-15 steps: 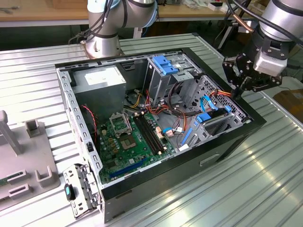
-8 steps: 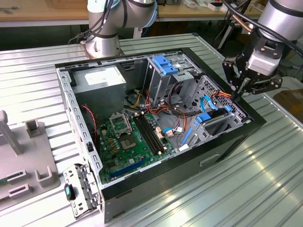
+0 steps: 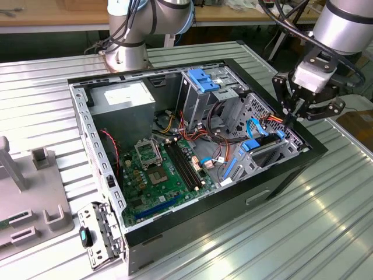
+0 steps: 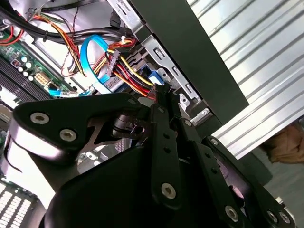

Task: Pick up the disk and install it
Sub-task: 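Insert the second disk wire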

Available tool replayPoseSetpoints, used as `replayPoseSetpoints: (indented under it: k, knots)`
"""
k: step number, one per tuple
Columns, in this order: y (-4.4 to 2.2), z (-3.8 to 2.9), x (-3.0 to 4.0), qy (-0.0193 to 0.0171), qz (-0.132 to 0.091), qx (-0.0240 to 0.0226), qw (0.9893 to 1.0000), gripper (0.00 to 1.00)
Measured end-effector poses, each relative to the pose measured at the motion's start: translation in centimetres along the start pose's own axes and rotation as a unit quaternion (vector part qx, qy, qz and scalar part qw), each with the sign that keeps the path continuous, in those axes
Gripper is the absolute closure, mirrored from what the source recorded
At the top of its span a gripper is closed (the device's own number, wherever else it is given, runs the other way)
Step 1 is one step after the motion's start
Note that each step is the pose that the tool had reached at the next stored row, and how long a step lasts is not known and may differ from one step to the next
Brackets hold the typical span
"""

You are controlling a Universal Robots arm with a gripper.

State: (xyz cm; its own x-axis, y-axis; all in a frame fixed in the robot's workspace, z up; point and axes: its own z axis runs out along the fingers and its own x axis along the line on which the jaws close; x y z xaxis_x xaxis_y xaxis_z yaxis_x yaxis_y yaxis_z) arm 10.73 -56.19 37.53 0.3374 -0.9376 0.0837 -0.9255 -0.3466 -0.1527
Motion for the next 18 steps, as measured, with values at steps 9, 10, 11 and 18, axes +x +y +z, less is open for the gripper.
replayPoseSetpoints:
  k: [9,10,11,18]
  knots:
    - [0.09,0.34,-0.04,0.0123,0.08,-0.0068,0.9967,0.84]
    - [0.09,0.34,-0.04,0.0124,0.08,-0.0068,0.9967,0.84]
    - [0.1,0.34,-0.05,0.0124,0.08,-0.0068,0.9967,0.84]
    - [0.11,0.37,-0.05,0.0139,0.09,-0.0076,0.9958,0.84]
